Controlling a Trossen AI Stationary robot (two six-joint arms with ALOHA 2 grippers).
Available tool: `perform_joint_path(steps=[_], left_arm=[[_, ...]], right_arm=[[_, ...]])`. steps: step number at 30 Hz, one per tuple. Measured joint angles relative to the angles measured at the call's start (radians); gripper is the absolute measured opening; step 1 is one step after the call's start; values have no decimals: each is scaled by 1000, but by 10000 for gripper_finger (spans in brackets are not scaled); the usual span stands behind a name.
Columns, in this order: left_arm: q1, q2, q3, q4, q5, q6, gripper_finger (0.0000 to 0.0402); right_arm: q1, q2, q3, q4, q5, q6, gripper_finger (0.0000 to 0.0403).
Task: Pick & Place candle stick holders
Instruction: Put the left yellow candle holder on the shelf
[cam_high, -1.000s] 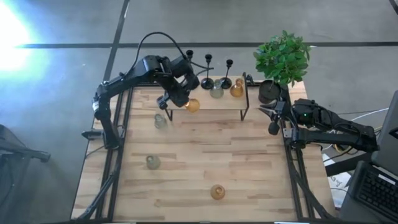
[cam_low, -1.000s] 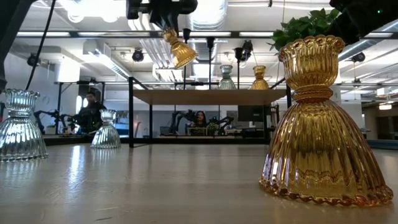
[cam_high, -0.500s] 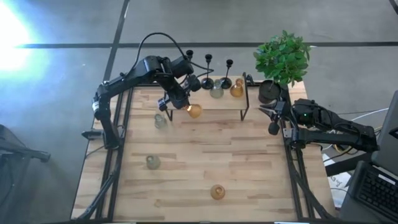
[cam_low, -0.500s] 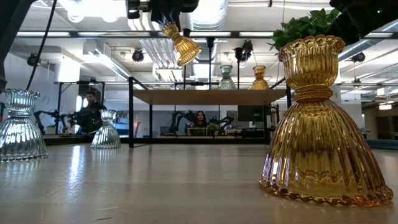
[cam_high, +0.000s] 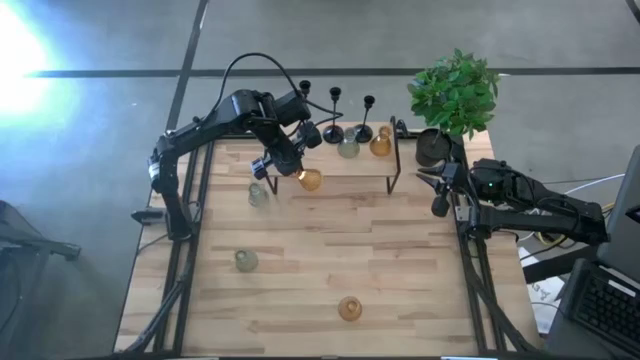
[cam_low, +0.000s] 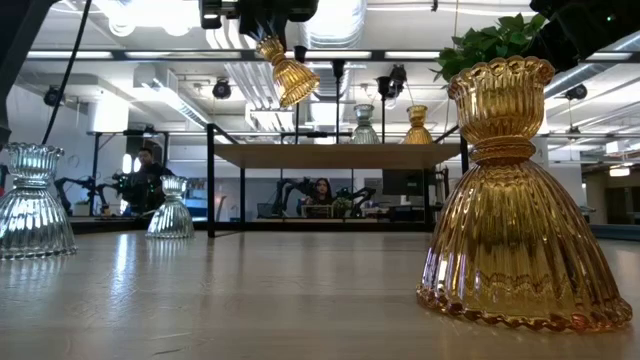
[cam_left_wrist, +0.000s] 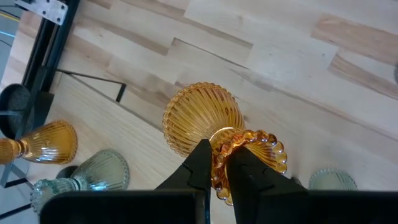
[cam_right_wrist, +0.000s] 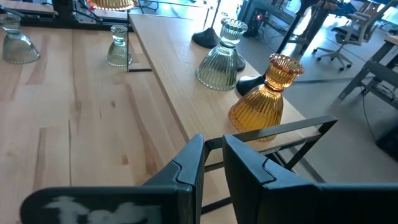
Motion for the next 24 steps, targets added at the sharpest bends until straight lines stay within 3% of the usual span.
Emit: perform_joint_path(steps=[9, 15, 24], left_arm=[[-2, 0, 0, -27, 14, 9, 31], [-1, -4, 0, -26, -45, 203, 31], [3, 3, 1, -36, -22, 165, 31]], right_arm=[[0, 0, 0, 0, 0, 0, 52], [0, 0, 0, 0, 0, 0, 52], [0, 0, 0, 0, 0, 0, 52]])
